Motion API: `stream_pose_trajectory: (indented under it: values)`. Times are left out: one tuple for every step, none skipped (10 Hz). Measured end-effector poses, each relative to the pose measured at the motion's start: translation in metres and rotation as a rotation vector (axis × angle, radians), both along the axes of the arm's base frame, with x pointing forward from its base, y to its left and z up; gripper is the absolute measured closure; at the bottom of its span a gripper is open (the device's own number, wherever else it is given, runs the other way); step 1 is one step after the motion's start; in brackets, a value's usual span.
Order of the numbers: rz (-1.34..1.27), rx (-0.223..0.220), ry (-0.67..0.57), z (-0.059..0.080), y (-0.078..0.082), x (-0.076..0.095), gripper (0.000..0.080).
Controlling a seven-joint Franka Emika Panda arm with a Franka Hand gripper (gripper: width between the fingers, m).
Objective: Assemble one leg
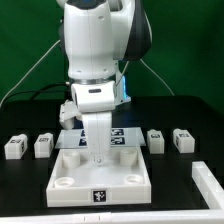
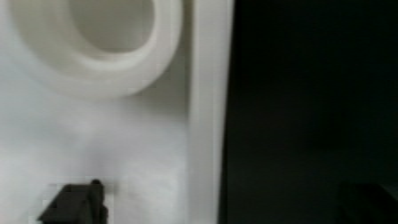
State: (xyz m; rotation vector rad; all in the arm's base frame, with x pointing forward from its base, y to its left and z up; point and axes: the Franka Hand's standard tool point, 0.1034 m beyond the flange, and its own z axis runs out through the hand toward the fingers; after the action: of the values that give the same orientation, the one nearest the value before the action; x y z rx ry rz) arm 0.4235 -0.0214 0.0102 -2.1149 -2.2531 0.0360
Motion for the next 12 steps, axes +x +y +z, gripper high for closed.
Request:
stream_pose_trajectory:
  values:
    - [-0.027, -0.002, -0.002, 0.0008, 0.0012, 0.0018, 0.0149]
    - [-0.029, -0.002, -0.001, 0.0005, 0.0008, 0.0015, 0.0149]
    - [-0.03, -0.002, -0.001, 0.0005, 0.0004, 0.0014, 0.0277]
    - [-0.03, -0.002, -0.001, 0.0005, 0.0003, 0.0014, 0.0277]
    - [-0.031, -0.002, -0.001, 0.0005, 0.0001, 0.0014, 0.0421]
    - [-0.031, -0.002, -0.001, 0.0004, 0.0, 0.0014, 0.0555]
    - [-0.031, -0.002, -0.001, 0.0004, -0.0002, 0.0014, 0.0555]
    - [-0.033, -0.002, -0.004, 0.0008, -0.0004, 0.0022, 0.0727]
    - [-0.033, -0.002, -0.009, 0.0013, -0.0006, 0.0032, 0.074]
    - [-0.033, -0.002, -0.009, 0.0014, -0.0007, 0.0034, 0.074]
    - [-0.033, -0.002, -0.01, 0.0014, -0.0007, 0.0035, 0.074]
    - [-0.033, -0.002, -0.01, 0.0014, -0.0007, 0.0035, 0.074]
